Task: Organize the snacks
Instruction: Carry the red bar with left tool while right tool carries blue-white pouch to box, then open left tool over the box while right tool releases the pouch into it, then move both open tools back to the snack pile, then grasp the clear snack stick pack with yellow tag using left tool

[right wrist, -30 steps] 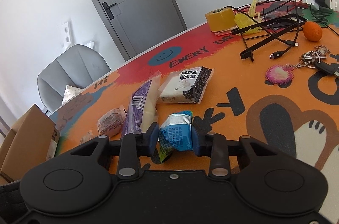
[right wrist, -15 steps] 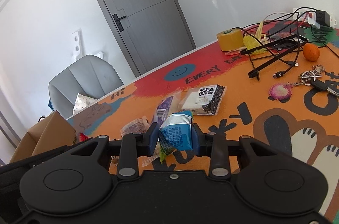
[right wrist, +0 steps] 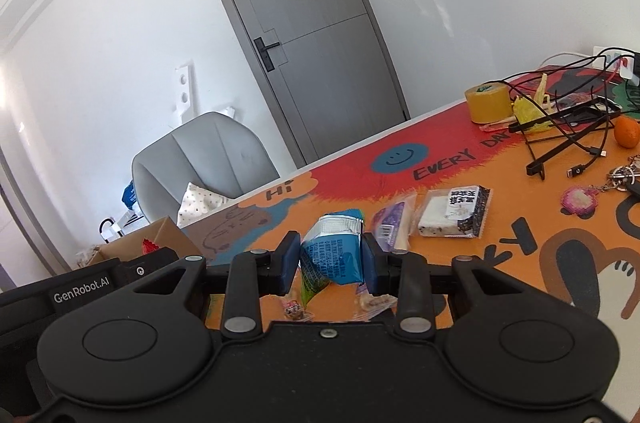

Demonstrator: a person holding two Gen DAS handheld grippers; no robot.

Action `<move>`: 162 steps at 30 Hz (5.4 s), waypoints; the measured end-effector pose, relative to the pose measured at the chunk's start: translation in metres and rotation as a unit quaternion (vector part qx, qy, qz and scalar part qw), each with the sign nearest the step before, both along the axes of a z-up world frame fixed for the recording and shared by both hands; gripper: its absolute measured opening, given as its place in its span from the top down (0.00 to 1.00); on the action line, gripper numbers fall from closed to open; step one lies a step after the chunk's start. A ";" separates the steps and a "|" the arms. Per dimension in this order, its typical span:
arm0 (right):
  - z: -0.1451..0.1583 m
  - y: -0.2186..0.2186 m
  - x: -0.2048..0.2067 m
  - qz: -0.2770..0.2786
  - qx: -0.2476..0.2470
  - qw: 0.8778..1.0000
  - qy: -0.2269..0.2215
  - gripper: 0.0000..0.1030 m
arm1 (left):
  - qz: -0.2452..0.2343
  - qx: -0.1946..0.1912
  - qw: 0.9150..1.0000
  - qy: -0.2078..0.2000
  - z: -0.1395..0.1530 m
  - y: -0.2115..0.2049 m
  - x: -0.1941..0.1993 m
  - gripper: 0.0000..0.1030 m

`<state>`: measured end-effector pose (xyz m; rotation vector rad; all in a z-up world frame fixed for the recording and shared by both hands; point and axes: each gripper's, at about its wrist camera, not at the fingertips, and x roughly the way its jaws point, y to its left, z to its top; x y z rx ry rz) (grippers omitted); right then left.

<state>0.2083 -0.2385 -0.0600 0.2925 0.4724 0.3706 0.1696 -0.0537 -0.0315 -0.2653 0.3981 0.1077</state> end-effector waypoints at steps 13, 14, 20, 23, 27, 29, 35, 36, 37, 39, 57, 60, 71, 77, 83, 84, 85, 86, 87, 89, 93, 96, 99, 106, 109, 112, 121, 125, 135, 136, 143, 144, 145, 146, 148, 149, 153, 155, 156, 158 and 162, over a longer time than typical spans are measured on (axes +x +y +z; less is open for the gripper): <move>0.018 0.039 -0.010 0.036 0.004 0.999 -0.025 0.67 | 0.043 0.000 0.999 -0.024 0.018 0.041 -0.025 0.86; 0.020 0.042 -0.010 0.039 0.004 0.999 -0.026 0.67 | 0.048 0.000 0.999 -0.026 0.019 0.044 -0.027 0.86; 0.025 0.062 -0.012 0.059 0.003 0.998 -0.033 0.67 | 0.075 -0.004 0.997 -0.030 0.021 0.068 -0.034 0.86; 0.025 0.073 -0.011 0.069 0.002 0.997 -0.034 0.67 | 0.090 -0.009 0.995 -0.029 0.021 0.081 -0.037 0.86; 0.025 0.088 -0.010 0.082 0.001 0.996 -0.035 0.67 | 0.109 -0.014 0.994 -0.026 0.020 0.097 -0.036 0.86; 0.025 0.095 -0.010 0.087 -0.001 0.996 -0.036 0.67 | 0.116 -0.017 0.993 -0.024 0.019 0.105 -0.036 0.86; 0.028 0.113 -0.004 0.100 -0.008 0.994 -0.038 0.67 | 0.129 -0.026 0.991 -0.022 0.015 0.122 -0.031 0.87; 0.028 0.115 -0.003 0.101 -0.009 0.994 -0.039 0.67 | 0.131 -0.028 0.991 -0.022 0.014 0.125 -0.031 0.87; 0.029 0.117 -0.003 0.102 -0.010 0.994 -0.039 0.67 | 0.133 -0.029 0.990 -0.022 0.013 0.127 -0.030 0.87; 0.030 0.121 -0.001 0.103 -0.011 0.994 -0.040 0.67 | 0.137 -0.033 0.990 -0.019 0.012 0.131 -0.030 0.87; 0.036 0.177 0.009 0.159 -0.022 0.986 -0.047 0.48 | 0.179 -0.053 0.982 0.002 0.011 0.165 -0.046 0.47; 0.036 0.177 0.007 0.157 -0.023 0.986 -0.051 0.38 | 0.189 -0.052 0.981 0.001 0.012 0.168 -0.049 0.32; 0.034 0.141 -0.001 0.118 -0.020 0.992 -0.031 0.31 | 0.195 -0.032 0.980 0.001 0.017 0.148 -0.048 0.11; 0.028 0.119 -0.004 0.089 -0.025 0.996 -0.017 0.20 | 0.170 -0.025 0.985 0.006 0.015 0.131 -0.046 0.07; 0.025 0.096 -0.007 0.058 -0.026 0.998 -0.009 0.06 | 0.157 -0.010 0.987 0.020 0.014 0.112 -0.038 0.07; 0.025 0.093 -0.007 0.053 -0.026 0.998 -0.008 0.05 | 0.155 -0.007 0.988 0.021 0.014 0.109 -0.037 0.07; 0.024 0.089 -0.007 0.047 -0.029 0.998 -0.008 0.03 | 0.150 -0.006 0.988 0.022 0.014 0.104 -0.036 0.07; 0.024 0.086 -0.008 0.040 -0.033 0.999 -0.010 0.02 | 0.146 -0.005 0.989 0.023 0.014 0.101 -0.035 0.07; 0.025 0.082 -0.009 0.035 -0.037 0.999 -0.013 0.00 | 0.142 -0.005 0.990 0.024 0.014 0.097 -0.034 0.07; 0.025 0.076 -0.009 0.029 -0.042 0.999 -0.016 0.00 | 0.134 -0.004 0.991 0.026 0.014 0.089 -0.032 0.07; 0.023 0.062 -0.008 0.016 -0.043 0.999 -0.016 0.00 | 0.117 0.007 0.993 0.032 0.014 0.071 -0.027 0.07; 0.020 0.051 -0.008 0.005 -0.042 0.999 -0.013 0.00 | 0.104 0.017 0.994 0.035 0.012 0.057 -0.023 0.07; 0.018 0.041 -0.007 -0.007 -0.043 0.999 -0.010 0.00 | 0.093 0.027 0.995 0.040 0.012 0.045 -0.018 0.07; 0.019 0.019 -0.008 -0.046 -0.057 0.997 -0.020 0.00 | 0.060 0.029 0.997 0.035 0.015 0.018 -0.009 0.07; 0.018 0.008 -0.007 -0.054 -0.054 0.997 -0.020 0.00 | 0.053 0.033 0.997 0.034 0.016 0.009 -0.005 0.07; 0.018 0.000 -0.007 -0.062 -0.055 0.996 -0.019 0.00 | 0.043 0.038 0.998 0.035 0.016 0.000 -0.001 0.07; 0.009 -0.022 0.000 -0.090 -0.059 0.994 -0.009 0.00 | 0.032 0.041 0.998 0.035 0.009 -0.021 0.010 0.10; 0.003 -0.032 0.004 -0.097 -0.052 0.994 0.001 0.04 | 0.027 0.040 0.998 0.036 0.005 -0.028 0.015 0.17; -0.014 -0.052 0.015 -0.099 -0.036 0.994 0.020 0.17 | 0.006 0.035 0.998 0.053 -0.011 -0.045 0.034 0.35; -0.016 -0.053 0.016 -0.098 -0.034 0.994 0.022 0.17 | 0.004 0.034 0.998 0.054 -0.013 -0.046 0.036 0.37; -0.028 -0.059 0.028 -0.089 -0.018 0.995 0.037 0.23 | -0.005 0.025 0.997 0.077 -0.029 -0.050 0.053 0.57; -0.029 -0.059 0.030 -0.089 -0.018 0.995 0.039 0.23 | -0.006 0.022 0.996 0.081 -0.032 -0.050 0.056 0.59; -0.031 -0.059 0.032 -0.088 -0.016 0.995 0.041 0.23 | -0.006 0.020 0.996 0.086 -0.035 -0.050 0.058 0.64; -0.032 -0.060 0.034 -0.089 -0.015 0.995 0.043 0.23 | -0.006 0.019 0.996 0.090 -0.038 -0.050 0.061 0.67; -0.035 -0.061 0.039 -0.090 -0.011 0.995 0.048 0.23 | -0.006 0.019 0.995 0.098 -0.043 -0.050 0.066 0.68; -0.036 -0.062 0.042 -0.091 -0.009 0.995 0.050 0.23 | -0.004 0.020 0.995 0.102 -0.046 -0.051 0.069 0.68; -0.039 -0.065 0.053 -0.096 -0.007 0.994 0.053 0.23 | 0.001 0.022 0.992 0.120 -0.057 -0.051 0.079 0.68; -0.041 -0.066 0.059 -0.096 -0.006 0.994 0.057 0.24 | 0.004 0.019 0.991 0.130 -0.062 -0.050 0.084 0.68; -0.042 -0.066 0.063 -0.095 -0.005 0.994 0.059 0.24 | 0.005 0.019 0.991 0.133 -0.064 -0.050 0.086 0.68; -0.043 -0.067 0.068 -0.094 -0.002 0.994 0.063 0.26 | 0.008 0.020 0.990 0.138 -0.068 -0.050 0.090 0.68; -0.047 -0.066 0.076 -0.093 -0.001 0.993 0.068 0.26 | 0.013 0.022 0.989 0.149 -0.075 -0.048 0.098 0.68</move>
